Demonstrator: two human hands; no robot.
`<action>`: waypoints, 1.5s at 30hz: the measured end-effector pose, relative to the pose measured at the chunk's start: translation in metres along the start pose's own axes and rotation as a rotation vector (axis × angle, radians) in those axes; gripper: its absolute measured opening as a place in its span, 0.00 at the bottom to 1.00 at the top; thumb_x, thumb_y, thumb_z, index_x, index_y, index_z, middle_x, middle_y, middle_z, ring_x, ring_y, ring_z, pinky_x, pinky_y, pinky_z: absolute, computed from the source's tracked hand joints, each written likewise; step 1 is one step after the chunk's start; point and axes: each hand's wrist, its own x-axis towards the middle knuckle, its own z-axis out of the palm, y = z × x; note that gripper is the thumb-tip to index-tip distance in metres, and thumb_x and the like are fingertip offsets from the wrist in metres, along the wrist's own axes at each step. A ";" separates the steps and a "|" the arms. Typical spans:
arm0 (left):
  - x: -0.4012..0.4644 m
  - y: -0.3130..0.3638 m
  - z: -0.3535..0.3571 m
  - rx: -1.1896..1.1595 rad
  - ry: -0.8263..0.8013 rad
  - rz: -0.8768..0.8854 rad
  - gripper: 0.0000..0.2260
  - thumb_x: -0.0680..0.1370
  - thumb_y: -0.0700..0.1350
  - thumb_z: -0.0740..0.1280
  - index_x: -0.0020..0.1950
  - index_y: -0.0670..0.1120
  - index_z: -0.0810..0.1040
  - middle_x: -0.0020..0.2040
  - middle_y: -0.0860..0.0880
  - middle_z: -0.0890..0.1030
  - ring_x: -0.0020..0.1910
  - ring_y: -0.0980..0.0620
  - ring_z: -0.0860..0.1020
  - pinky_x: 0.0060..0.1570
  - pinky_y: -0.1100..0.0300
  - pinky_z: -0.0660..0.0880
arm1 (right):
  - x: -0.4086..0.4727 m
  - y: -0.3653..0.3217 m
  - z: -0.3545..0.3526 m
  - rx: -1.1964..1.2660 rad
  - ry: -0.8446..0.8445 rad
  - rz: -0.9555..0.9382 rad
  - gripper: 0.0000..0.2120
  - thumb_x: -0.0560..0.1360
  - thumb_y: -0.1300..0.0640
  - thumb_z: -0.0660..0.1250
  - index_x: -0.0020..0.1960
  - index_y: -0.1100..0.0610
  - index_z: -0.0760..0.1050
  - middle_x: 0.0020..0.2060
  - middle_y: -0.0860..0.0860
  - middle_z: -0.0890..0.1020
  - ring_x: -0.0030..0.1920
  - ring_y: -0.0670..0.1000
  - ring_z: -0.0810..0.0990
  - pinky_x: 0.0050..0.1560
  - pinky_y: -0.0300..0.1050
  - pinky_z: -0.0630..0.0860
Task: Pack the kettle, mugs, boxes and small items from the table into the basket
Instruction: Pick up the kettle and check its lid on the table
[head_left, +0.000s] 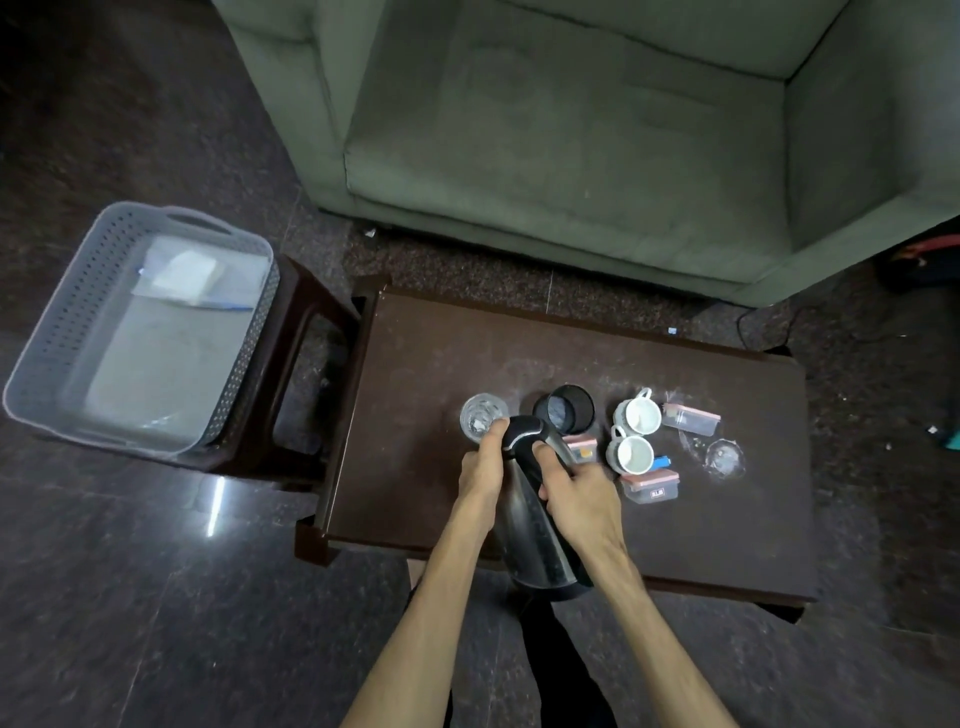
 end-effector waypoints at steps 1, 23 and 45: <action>-0.002 0.002 -0.001 0.009 0.000 0.006 0.32 0.72 0.68 0.69 0.61 0.43 0.84 0.54 0.44 0.87 0.53 0.45 0.85 0.59 0.48 0.82 | -0.002 -0.001 0.000 0.005 0.005 0.000 0.30 0.77 0.33 0.63 0.36 0.59 0.83 0.34 0.52 0.86 0.41 0.54 0.85 0.47 0.49 0.79; -0.008 -0.009 0.000 0.039 -0.026 0.090 0.21 0.78 0.62 0.69 0.53 0.45 0.86 0.48 0.45 0.88 0.51 0.45 0.86 0.60 0.49 0.81 | 0.001 0.021 0.003 -0.084 0.049 -0.056 0.31 0.78 0.33 0.60 0.41 0.59 0.84 0.40 0.52 0.87 0.46 0.55 0.83 0.46 0.47 0.73; 0.009 -0.003 -0.008 0.116 -0.058 0.100 0.23 0.76 0.63 0.69 0.58 0.45 0.86 0.50 0.46 0.87 0.54 0.46 0.85 0.65 0.48 0.79 | 0.000 0.021 0.018 0.017 0.082 -0.009 0.33 0.78 0.33 0.61 0.39 0.62 0.84 0.37 0.54 0.86 0.42 0.54 0.83 0.44 0.48 0.75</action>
